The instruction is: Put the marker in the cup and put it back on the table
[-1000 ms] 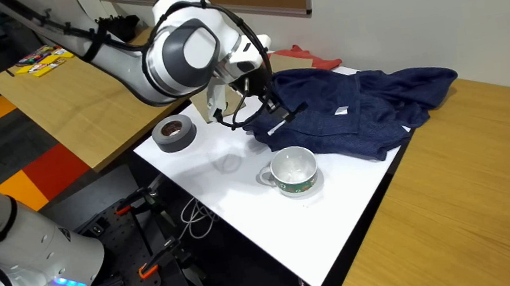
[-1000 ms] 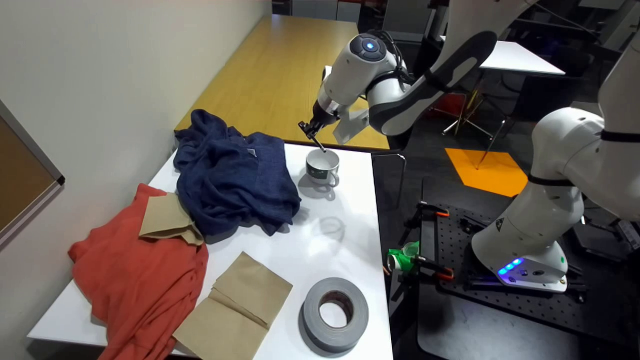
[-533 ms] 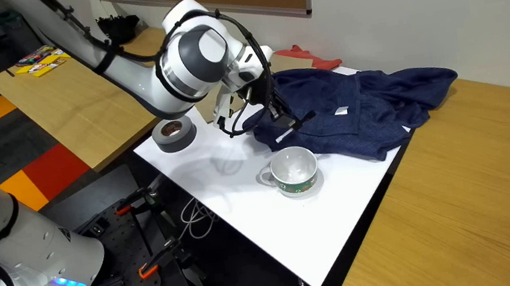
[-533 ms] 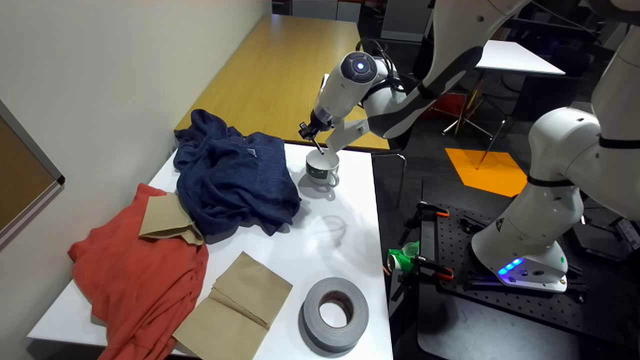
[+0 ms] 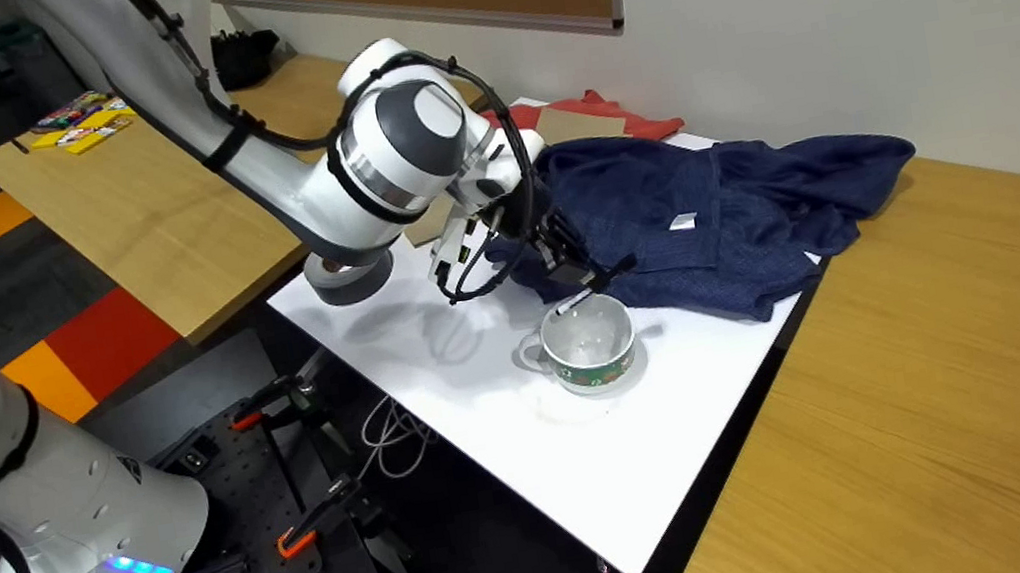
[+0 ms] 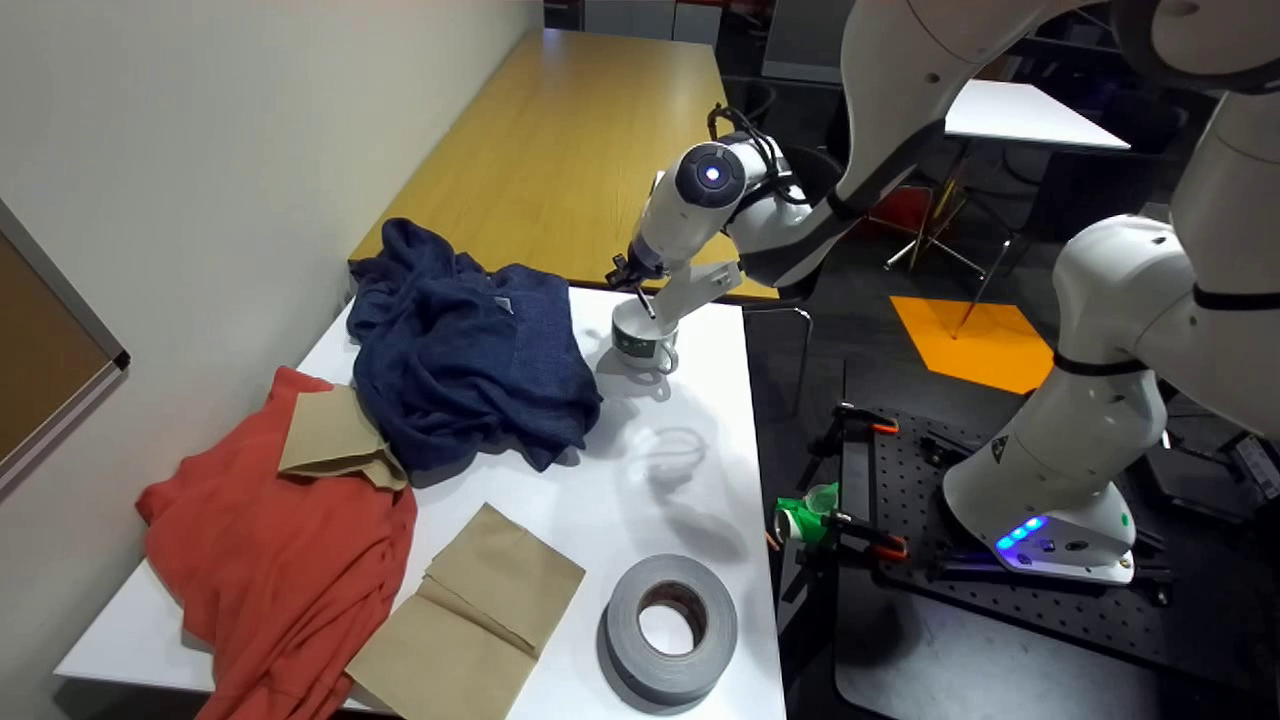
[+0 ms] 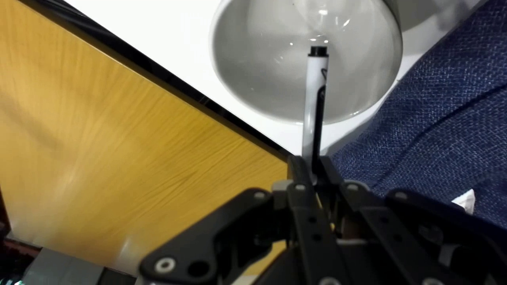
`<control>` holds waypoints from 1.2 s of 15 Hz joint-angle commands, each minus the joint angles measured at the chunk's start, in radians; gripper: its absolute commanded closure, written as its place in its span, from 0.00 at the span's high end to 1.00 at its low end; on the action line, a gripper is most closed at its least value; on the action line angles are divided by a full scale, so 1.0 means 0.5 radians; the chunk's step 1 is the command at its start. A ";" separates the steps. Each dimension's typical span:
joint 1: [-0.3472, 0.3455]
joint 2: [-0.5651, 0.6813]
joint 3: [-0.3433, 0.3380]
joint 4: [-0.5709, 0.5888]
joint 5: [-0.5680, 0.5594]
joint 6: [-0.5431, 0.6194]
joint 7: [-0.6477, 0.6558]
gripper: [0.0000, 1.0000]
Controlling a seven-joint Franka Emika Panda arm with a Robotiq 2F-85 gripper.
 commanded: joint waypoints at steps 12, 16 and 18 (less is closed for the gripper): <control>0.285 0.243 -0.289 0.117 -0.498 0.036 0.771 0.36; 0.284 0.211 -0.282 0.086 -0.516 0.033 0.745 0.60; 0.286 0.194 -0.288 0.078 -0.523 0.040 0.737 0.75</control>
